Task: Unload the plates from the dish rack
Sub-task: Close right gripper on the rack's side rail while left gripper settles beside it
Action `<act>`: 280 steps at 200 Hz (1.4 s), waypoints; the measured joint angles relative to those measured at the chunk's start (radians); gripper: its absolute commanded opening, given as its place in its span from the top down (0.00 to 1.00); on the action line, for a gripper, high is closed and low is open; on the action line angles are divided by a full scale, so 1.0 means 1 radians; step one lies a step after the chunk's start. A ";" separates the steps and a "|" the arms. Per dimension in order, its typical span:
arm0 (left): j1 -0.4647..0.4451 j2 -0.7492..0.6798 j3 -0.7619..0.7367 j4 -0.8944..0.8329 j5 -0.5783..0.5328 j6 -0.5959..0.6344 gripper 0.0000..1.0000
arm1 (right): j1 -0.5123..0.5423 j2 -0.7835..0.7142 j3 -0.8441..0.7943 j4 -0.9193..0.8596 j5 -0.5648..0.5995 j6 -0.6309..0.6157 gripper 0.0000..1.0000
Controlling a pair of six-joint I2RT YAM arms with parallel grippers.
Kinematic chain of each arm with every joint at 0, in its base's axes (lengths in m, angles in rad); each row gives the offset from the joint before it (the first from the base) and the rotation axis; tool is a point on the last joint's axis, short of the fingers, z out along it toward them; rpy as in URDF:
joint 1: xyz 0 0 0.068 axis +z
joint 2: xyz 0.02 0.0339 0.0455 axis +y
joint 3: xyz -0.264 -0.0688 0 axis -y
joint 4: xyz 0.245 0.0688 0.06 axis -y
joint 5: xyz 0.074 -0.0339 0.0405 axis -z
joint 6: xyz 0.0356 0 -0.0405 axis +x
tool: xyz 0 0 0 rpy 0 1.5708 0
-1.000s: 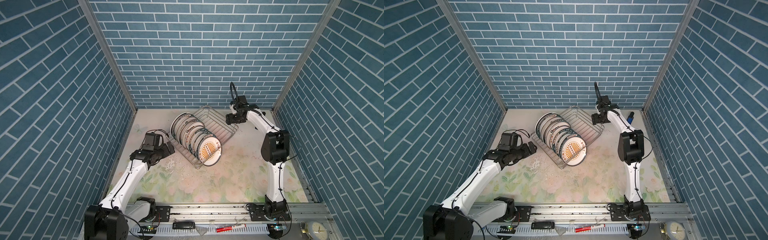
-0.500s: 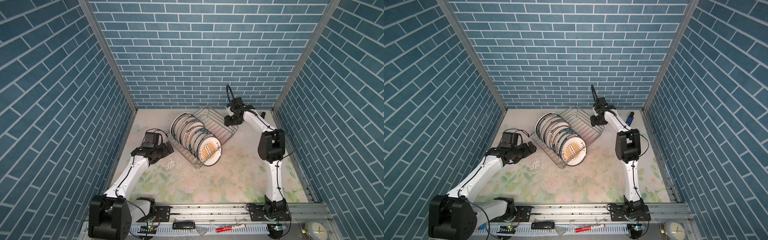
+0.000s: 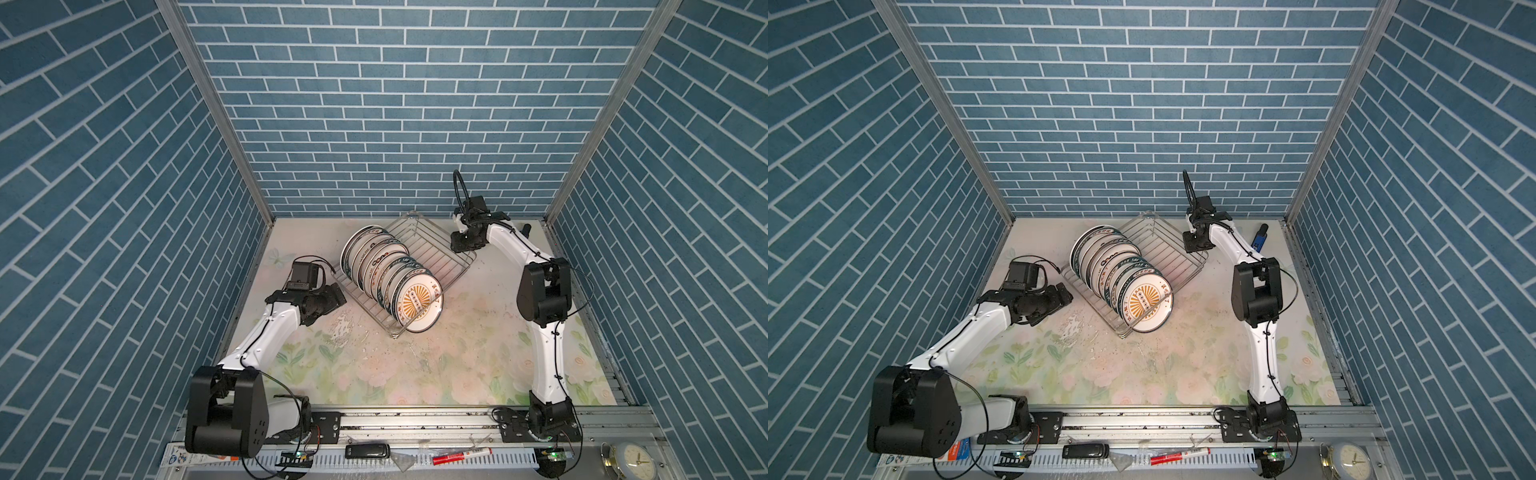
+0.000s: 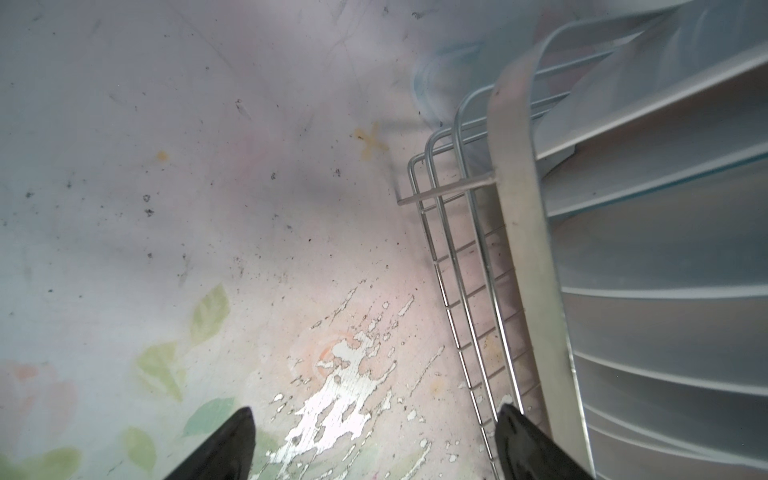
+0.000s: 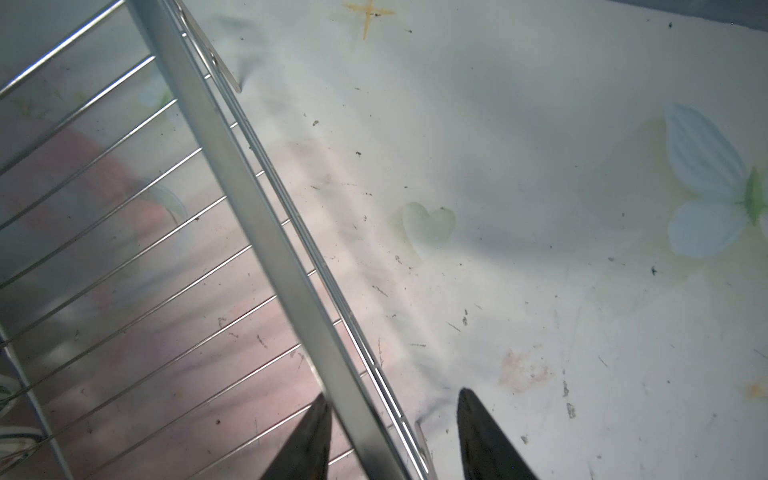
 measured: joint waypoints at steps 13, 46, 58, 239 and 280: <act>0.001 0.012 0.002 0.003 -0.002 0.002 0.09 | 0.000 -0.003 -0.006 0.005 0.000 0.001 0.55; 0.005 0.035 0.016 0.005 -0.005 0.008 0.09 | 0.000 -0.011 -0.022 0.016 0.002 0.004 0.60; 0.006 0.046 0.024 0.007 -0.005 0.012 0.09 | 0.002 -0.013 -0.026 0.017 0.002 0.008 0.62; 0.105 0.135 0.072 0.006 -0.021 0.059 0.09 | 0.063 -0.153 -0.245 0.109 -0.056 0.053 0.84; 0.171 0.137 0.083 0.002 -0.020 0.066 0.08 | 0.087 -0.230 -0.366 0.156 -0.061 0.094 0.89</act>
